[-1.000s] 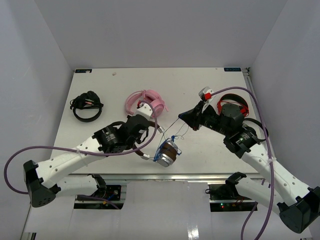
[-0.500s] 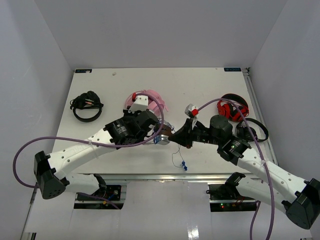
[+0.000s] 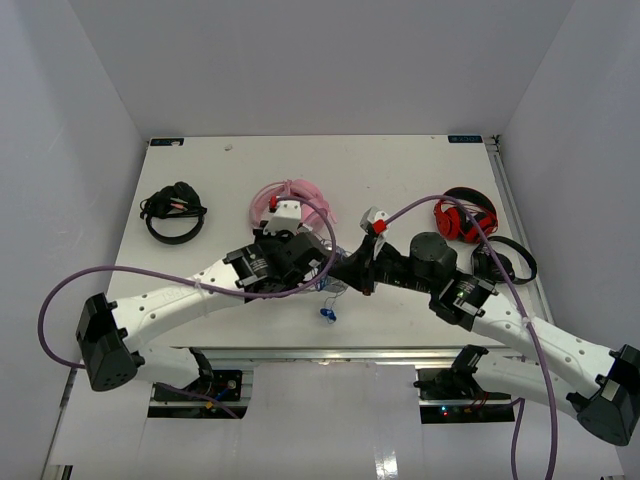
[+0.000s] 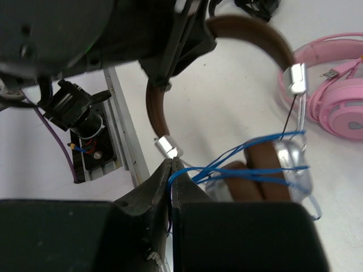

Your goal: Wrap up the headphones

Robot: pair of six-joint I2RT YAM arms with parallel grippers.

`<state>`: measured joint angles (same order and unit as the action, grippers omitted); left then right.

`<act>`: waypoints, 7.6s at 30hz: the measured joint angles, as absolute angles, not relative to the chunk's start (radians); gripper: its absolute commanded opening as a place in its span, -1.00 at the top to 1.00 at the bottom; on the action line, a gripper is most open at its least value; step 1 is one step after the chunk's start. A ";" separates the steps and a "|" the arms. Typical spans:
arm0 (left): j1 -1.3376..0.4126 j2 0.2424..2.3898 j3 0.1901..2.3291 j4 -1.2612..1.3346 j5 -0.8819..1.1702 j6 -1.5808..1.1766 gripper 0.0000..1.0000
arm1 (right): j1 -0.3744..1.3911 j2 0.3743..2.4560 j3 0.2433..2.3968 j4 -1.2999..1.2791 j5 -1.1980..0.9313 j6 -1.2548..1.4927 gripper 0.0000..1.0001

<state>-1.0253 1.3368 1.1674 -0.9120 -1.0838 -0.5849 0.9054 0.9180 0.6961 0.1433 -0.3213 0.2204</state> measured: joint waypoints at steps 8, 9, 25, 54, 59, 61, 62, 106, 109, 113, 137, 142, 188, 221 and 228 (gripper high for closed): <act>-1.146 1.112 0.901 -0.729 -1.008 -0.505 1.00 | 0.887 0.951 0.829 0.052 -0.235 0.171 0.85; -1.151 1.093 0.889 -0.705 -0.997 -0.488 1.00 | 0.884 0.956 0.840 0.046 -0.231 0.167 0.85; -1.156 1.155 0.864 -0.528 -0.981 -0.394 1.00 | 0.878 0.980 0.879 -0.015 -0.331 0.169 0.85; -1.100 1.317 1.066 -0.821 -1.055 -0.831 1.00 | 1.078 1.016 0.727 0.171 -0.422 0.278 0.85; -1.088 1.285 1.067 -0.865 -1.038 -0.917 1.00 | 1.116 1.034 0.690 0.214 -0.372 0.282 0.85; -1.082 1.253 1.066 -0.864 -1.023 -0.936 1.00 | 1.135 1.034 0.669 0.236 -0.335 0.282 0.85; -1.079 1.228 1.066 -0.861 -1.016 -0.944 1.00 | 1.144 1.034 0.656 0.243 -0.320 0.283 0.85; -1.066 0.999 1.066 -0.837 -0.932 -1.030 1.00 | 1.252 1.094 0.262 0.913 0.157 0.053 0.49; -1.066 0.998 1.077 -0.837 -0.923 -1.030 1.00 | 1.252 1.131 0.252 1.019 0.158 0.026 0.33; -1.066 0.998 1.086 -0.835 -0.913 -1.030 1.00 | 1.252 1.201 0.246 1.122 0.158 0.007 0.29; -1.066 0.967 1.111 -0.805 -0.871 -1.020 1.00 | 1.248 1.665 0.177 1.293 0.155 -0.004 0.34; -1.066 0.963 1.111 -0.800 -0.866 -1.011 1.00 | 1.243 1.729 0.183 1.318 0.155 -0.001 0.57; -1.063 0.835 1.002 -0.725 -0.243 -0.250 1.00 | 0.902 0.736 0.566 0.380 0.181 -0.009 0.85; -1.064 1.385 1.246 -0.956 -0.862 -0.485 1.00 | 0.857 1.029 1.051 -0.362 -0.194 -0.053 0.85; -1.049 1.434 1.303 -1.037 -0.884 -0.622 1.00 | 0.855 1.026 1.051 -0.382 -0.256 -0.035 0.85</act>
